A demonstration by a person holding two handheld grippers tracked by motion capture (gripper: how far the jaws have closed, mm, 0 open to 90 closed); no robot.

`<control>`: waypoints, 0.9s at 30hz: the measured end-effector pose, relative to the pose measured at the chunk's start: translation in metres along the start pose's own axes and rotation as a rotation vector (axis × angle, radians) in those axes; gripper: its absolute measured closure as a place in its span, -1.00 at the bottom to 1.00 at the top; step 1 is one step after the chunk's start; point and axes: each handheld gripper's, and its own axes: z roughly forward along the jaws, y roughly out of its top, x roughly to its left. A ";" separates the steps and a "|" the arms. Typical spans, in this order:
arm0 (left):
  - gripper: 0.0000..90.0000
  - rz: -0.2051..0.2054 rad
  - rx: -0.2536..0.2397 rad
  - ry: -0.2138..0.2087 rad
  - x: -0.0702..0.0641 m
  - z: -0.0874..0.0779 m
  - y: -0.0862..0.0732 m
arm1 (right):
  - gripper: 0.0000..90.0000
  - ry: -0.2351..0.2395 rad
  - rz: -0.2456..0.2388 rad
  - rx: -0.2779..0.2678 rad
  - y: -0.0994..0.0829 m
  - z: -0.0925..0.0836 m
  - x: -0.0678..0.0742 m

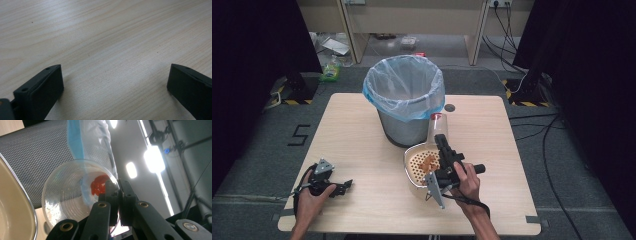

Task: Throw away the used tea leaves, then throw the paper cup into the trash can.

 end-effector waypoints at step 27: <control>-1.00 -0.006 0.001 0.000 0.000 0.001 0.001 | 0.93 0.192 0.741 0.198 -0.076 0.033 -0.041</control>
